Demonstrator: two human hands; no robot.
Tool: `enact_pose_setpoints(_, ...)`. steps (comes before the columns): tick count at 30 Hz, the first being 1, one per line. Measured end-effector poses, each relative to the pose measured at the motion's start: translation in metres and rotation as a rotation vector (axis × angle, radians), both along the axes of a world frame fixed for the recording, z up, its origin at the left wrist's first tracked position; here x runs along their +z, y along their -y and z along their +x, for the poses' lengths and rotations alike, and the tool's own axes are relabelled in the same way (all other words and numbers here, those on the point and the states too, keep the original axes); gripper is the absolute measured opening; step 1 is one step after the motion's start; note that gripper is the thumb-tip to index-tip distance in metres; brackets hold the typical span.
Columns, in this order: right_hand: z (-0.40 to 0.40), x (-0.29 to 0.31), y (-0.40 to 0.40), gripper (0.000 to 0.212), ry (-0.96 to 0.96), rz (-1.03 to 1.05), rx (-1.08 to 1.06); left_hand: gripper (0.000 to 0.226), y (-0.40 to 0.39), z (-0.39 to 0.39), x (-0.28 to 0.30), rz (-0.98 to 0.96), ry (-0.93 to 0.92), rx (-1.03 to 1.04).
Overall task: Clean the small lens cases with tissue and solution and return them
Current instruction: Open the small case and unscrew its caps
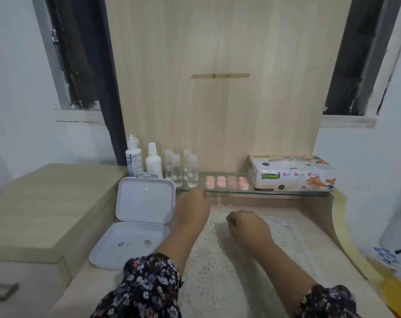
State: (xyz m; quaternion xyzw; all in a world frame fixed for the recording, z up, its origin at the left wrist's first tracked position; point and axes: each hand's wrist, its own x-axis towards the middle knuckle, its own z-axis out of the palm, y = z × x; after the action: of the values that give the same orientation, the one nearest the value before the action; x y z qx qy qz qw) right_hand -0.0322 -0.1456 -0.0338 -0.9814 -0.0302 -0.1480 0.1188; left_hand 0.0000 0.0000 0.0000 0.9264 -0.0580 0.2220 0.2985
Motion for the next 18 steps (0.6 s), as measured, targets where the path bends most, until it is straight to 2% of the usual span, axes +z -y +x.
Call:
enact_pose_setpoints(9, 0.014, 0.003, -0.001, 0.029, 0.059, 0.045, 0.001, 0.024, 0.019, 0.03, 0.009, 0.062, -0.047, 0.063)
enact_pose_setpoints(18, 0.012, -0.002, 0.0, 0.03, 0.068, 0.114, 0.028, 0.025, 0.018, 0.041, 0.008, -0.02, -0.134, 0.054)
